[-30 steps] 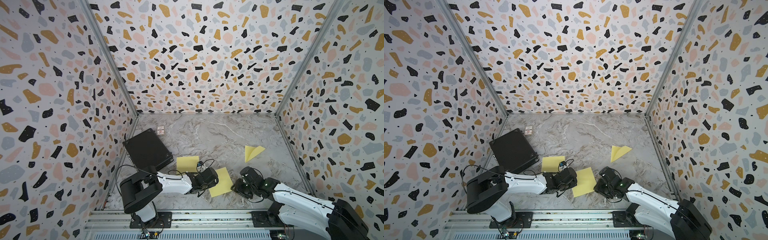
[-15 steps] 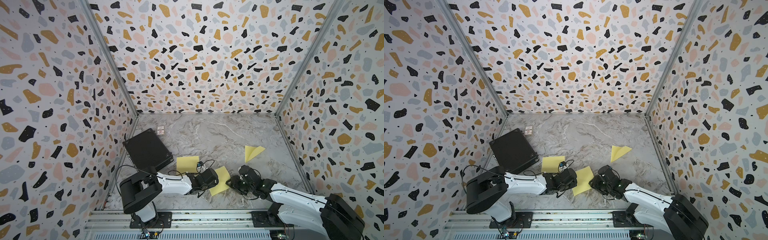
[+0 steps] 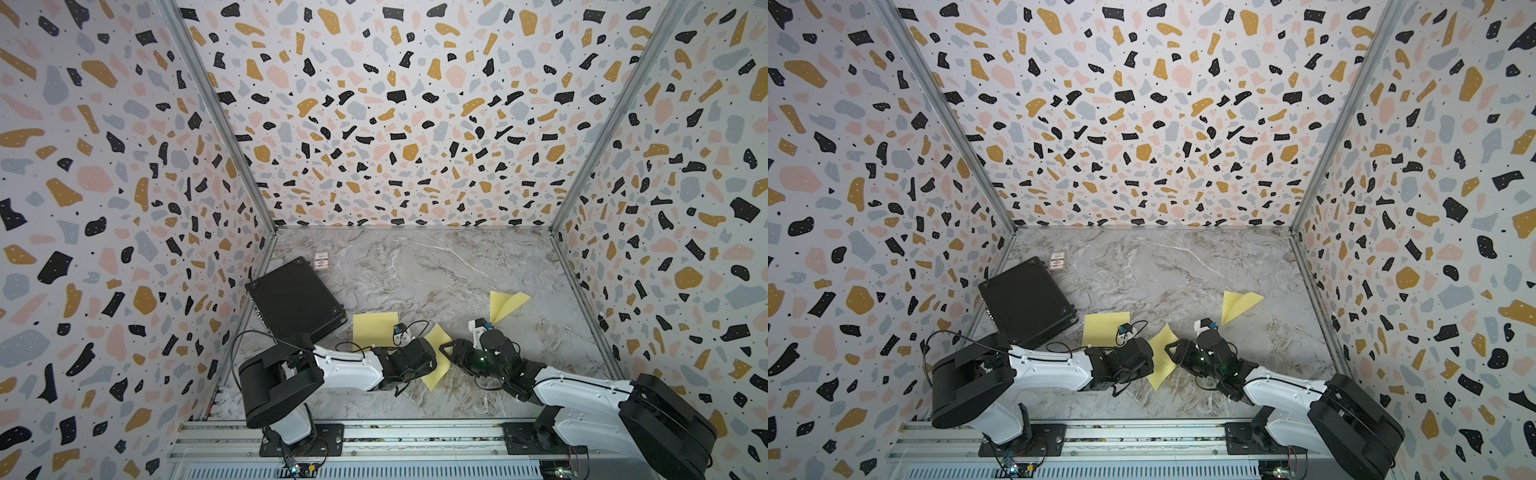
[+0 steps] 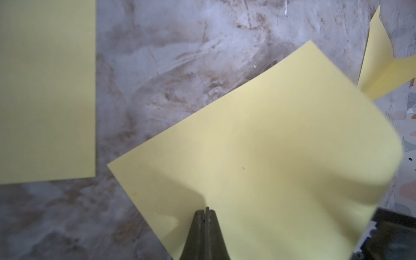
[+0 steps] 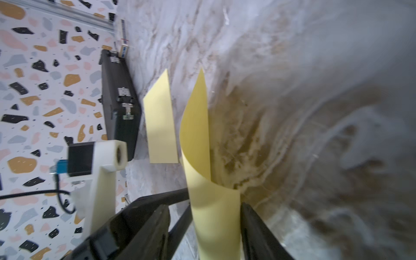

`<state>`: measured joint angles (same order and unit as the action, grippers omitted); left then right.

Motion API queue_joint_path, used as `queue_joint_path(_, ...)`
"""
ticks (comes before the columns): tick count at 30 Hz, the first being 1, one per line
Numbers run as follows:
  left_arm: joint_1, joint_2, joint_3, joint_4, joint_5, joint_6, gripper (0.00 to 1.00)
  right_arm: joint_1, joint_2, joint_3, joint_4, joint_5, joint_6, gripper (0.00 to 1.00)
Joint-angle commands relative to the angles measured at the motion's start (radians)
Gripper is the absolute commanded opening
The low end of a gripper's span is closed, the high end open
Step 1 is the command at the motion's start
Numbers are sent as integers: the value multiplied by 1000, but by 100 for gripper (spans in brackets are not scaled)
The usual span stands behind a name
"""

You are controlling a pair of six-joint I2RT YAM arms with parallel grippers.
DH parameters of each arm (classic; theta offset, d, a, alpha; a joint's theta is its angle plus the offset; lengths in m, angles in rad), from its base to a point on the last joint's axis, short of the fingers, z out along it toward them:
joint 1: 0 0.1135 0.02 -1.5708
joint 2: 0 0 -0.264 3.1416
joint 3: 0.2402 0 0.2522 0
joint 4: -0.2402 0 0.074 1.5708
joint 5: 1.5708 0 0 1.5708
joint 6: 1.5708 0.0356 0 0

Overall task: Fold the square paper diagonally
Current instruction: Fold the paper at the center of the board.

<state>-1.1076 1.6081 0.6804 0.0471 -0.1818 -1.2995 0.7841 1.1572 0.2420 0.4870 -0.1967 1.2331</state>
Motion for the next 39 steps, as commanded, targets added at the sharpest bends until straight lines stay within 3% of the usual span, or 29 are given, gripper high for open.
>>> queue_joint_path(1, -3, 27, -51, -138, 0, -7, 0, 4, 7, 2, 169, -29, -33, 57)
queue_joint_path(9, -3, 24, -58, -142, -4, -11, 0, 4, 64, 4, 111, -37, -39, 56)
queue_joint_path(15, -3, 21, -61, -156, -13, -12, 0, 4, -8, 10, -134, 1, -85, 51)
queue_joint_path(20, -3, 21, -59, -163, -19, -9, 0, 4, -127, 14, -343, 71, -104, 39)
queue_joint_path(27, -4, 16, -65, -147, -14, 12, 0, 4, -260, 2, -467, 144, -113, 29)
queue_joint_path(34, -4, -1, -93, -91, 2, 33, 0, 4, -210, 14, -463, 141, -126, 16)
queue_joint_path(39, -5, -41, -147, 41, 48, 72, 0, 4, -164, 67, -564, 164, -176, 0)
